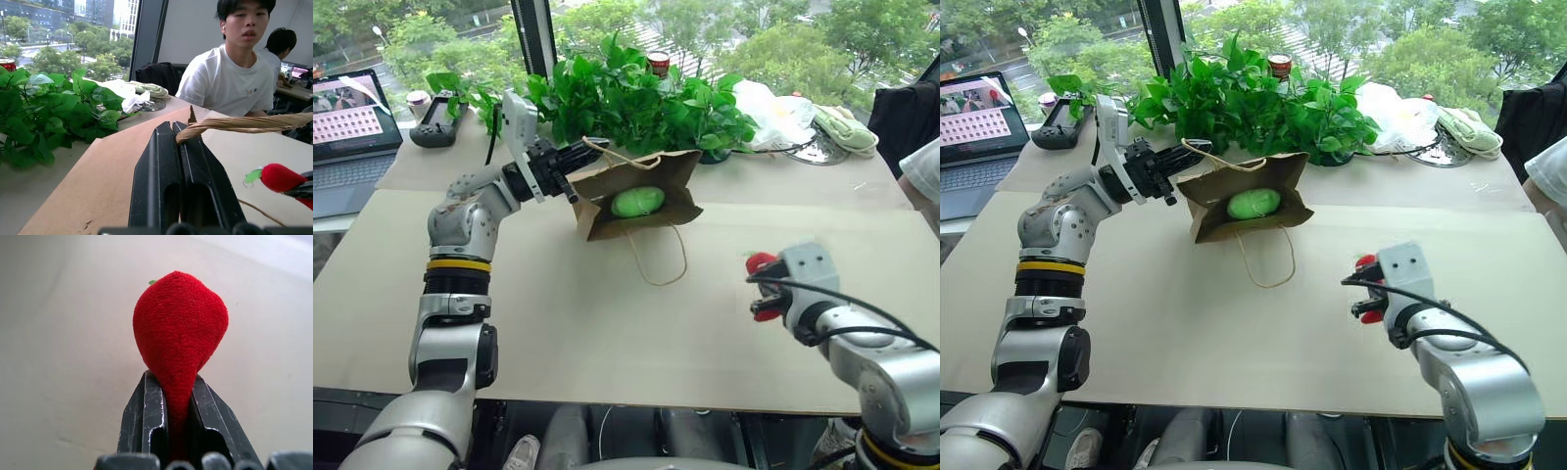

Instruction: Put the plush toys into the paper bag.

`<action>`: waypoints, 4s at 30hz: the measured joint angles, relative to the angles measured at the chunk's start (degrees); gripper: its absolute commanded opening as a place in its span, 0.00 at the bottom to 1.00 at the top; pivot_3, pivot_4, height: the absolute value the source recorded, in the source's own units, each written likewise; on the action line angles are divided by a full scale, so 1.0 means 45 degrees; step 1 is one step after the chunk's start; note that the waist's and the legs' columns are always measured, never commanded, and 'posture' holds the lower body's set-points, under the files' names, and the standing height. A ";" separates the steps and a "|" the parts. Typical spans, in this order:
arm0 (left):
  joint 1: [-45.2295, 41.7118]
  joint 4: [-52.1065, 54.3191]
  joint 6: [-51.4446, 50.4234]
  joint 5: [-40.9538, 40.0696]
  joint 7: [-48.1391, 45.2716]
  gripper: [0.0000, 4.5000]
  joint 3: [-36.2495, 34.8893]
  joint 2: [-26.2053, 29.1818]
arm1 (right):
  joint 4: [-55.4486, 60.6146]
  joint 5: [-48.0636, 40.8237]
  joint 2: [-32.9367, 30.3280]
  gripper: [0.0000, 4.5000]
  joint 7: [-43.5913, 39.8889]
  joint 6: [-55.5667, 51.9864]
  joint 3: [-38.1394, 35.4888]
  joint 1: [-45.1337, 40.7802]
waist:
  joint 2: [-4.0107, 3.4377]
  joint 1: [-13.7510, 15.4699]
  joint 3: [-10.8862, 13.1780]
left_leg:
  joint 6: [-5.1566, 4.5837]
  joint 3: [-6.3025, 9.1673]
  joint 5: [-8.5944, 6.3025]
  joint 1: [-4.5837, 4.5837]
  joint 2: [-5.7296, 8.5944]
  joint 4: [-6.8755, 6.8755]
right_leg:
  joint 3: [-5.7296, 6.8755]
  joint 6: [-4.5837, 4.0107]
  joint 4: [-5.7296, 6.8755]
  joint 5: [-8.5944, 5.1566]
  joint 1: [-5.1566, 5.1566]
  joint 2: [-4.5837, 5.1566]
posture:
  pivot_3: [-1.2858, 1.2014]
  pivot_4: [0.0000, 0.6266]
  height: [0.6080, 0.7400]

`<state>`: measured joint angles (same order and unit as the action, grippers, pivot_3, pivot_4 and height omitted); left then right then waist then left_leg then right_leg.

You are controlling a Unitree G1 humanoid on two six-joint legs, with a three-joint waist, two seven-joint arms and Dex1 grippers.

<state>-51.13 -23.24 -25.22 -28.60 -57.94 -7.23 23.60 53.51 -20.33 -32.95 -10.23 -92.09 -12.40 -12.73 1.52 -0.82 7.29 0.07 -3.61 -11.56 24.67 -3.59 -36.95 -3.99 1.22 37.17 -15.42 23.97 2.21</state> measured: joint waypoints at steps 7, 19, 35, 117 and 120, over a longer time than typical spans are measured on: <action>-0.0015 0.0002 -0.0030 0.0000 -0.0022 0.00 0.0103 -0.0035 | 0.0246 -0.1726 -0.1061 0.11 -0.2659 0.0791 0.0416 -0.3152 | -0.0001 -0.0075 0.0000 | -0.0002 0.0012 0.0001 -0.0009 -0.0002 0.0003 | -0.0001 -0.0001 0.0009 0.0001 0.0001 -0.0007 | 0.52 0.24 0.79; -0.0047 0.0045 -0.0264 -0.0003 -0.0008 0.00 0.0186 -0.0100 | -0.3922 -0.0971 -0.0576 0.11 -0.3020 0.3540 0.6326 -0.7049 | -0.0001 0.0003 0.0000 | -0.0004 0.0008 0.0002 0.0013 0.0003 -0.0003 | 0.0003 -0.0004 0.0010 0.0002 0.0016 0.0002 | 0.52 0.24 0.79; 0.0023 0.0492 -0.0314 -0.0011 0.0033 0.00 0.0251 -0.0177 | -1.1440 0.2911 0.0616 0.51 -0.5517 0.9388 1.0103 -1.1127 | -0.0005 -0.0006 0.0003 | -0.0004 -0.0008 0.0002 0.0020 -0.0007 0.0001 | 0.0006 -0.0008 0.0097 0.0005 0.0035 0.0001 | 0.52 0.24 0.79; -0.0113 0.0282 -0.0871 -0.0498 0.0576 0.00 0.0016 -0.0935 | -0.4083 0.0299 0.1256 0.01 -0.2784 0.4501 0.4741 -0.5144 | -0.0007 0.0071 0.0004 | 0.0001 0.0007 0.0005 0.0025 0.0005 -0.0010 | 0.0012 -0.0004 0.0093 0.0002 0.0026 0.0010 | 0.52 0.24 0.79; -0.0103 0.0595 -0.1530 -0.1142 0.1467 0.00 -0.0538 -0.1579 | -0.3191 -0.0006 0.0549 0.01 -0.3241 0.4602 0.3863 -0.5407 | -0.0006 0.0024 0.0004 | -0.0001 0.0015 0.0004 0.0026 0.0003 -0.0007 | 0.0012 -0.0004 0.0090 0.0002 0.0027 0.0007 | 0.52 0.24 0.79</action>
<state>-51.60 -20.57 -32.11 -33.74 -51.33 -9.65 16.49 39.15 -20.36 -30.48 -24.82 -71.38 4.98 -37.06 1.49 -0.71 7.30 0.06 -3.54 -11.55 24.79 -3.58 -36.98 -3.94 1.20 37.57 -15.41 24.10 2.24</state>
